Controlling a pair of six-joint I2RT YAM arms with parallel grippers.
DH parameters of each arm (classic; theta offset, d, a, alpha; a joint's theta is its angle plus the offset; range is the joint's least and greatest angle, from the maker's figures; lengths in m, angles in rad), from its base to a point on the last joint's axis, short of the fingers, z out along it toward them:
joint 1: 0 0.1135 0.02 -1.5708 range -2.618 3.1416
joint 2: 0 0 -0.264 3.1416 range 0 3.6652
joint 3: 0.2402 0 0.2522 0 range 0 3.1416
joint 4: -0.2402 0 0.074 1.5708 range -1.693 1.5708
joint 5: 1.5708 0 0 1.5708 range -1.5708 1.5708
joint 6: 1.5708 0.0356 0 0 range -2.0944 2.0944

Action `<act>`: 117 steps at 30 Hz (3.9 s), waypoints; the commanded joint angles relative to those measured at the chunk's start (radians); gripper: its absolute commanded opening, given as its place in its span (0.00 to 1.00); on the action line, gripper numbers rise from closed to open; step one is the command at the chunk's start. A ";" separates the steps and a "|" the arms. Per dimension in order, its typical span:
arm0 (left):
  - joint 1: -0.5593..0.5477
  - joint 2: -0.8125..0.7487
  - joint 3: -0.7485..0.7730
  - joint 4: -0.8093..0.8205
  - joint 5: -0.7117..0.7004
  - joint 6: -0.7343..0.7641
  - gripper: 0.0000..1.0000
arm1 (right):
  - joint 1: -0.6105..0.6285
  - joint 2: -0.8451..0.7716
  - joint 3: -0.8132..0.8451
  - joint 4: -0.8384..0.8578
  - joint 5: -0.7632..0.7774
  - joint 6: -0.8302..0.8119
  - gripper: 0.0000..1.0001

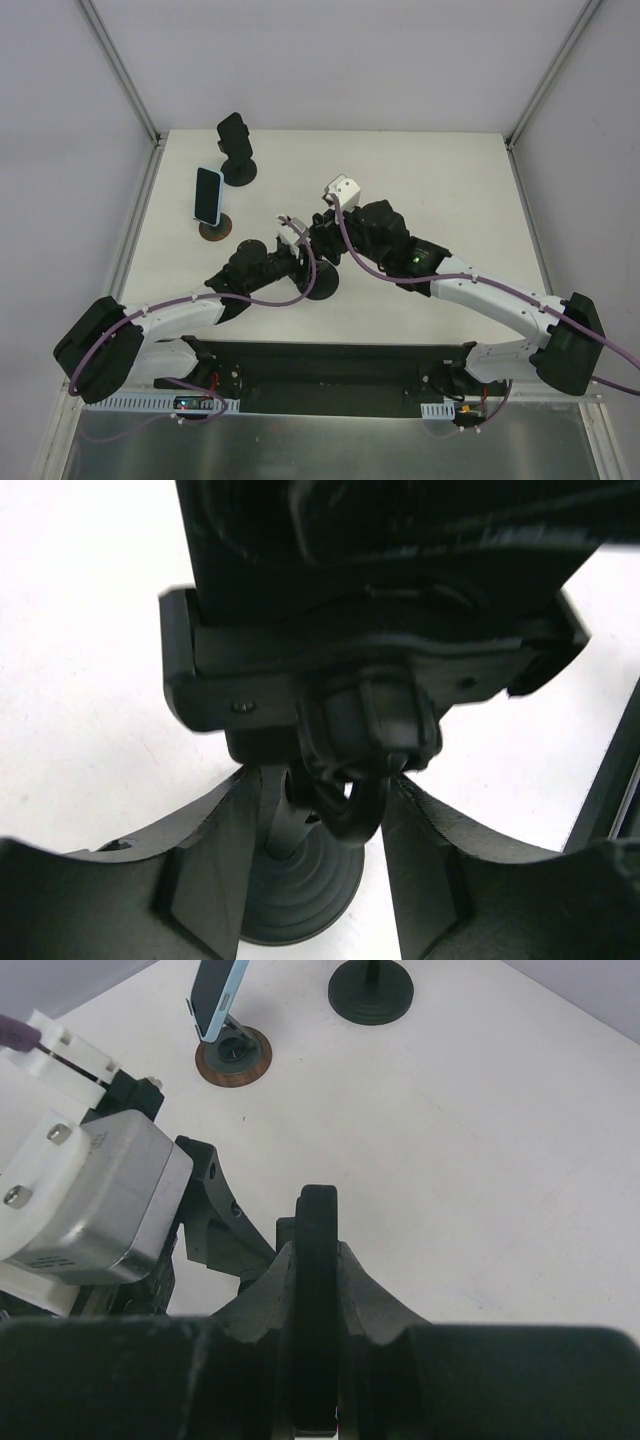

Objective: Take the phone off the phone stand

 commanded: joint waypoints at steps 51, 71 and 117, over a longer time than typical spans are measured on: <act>0.066 -0.176 -0.062 -0.057 -0.420 -0.165 0.00 | 0.038 -0.187 0.031 -0.347 0.193 0.052 0.01; 0.068 -0.173 -0.110 -0.099 -0.552 -0.257 0.00 | 0.030 -0.341 0.062 -0.307 0.270 0.098 0.01; 0.075 -0.222 -0.113 -0.045 -0.329 -0.039 0.00 | -0.277 -0.306 -0.034 -0.614 0.208 0.052 0.01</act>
